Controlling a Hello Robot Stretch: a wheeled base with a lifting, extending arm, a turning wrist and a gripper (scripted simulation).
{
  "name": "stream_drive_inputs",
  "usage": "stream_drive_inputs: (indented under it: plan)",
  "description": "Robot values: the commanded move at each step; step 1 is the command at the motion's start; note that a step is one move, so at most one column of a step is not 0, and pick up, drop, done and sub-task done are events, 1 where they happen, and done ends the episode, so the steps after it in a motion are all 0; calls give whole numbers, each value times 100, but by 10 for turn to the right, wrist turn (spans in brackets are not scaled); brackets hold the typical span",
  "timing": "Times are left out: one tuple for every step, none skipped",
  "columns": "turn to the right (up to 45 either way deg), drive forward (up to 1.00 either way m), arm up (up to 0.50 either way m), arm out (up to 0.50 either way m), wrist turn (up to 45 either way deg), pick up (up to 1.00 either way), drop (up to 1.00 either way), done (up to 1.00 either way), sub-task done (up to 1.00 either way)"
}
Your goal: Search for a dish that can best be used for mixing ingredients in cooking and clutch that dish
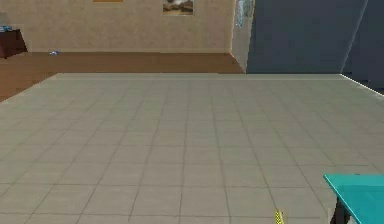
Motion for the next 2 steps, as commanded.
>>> stream_drive_inputs:
  plan:
    - [0, 65, 0, 0, 0, 0, 0, 0, 0]
    - [450, 0, 0, 0, 0, 0, 0, 0, 0]
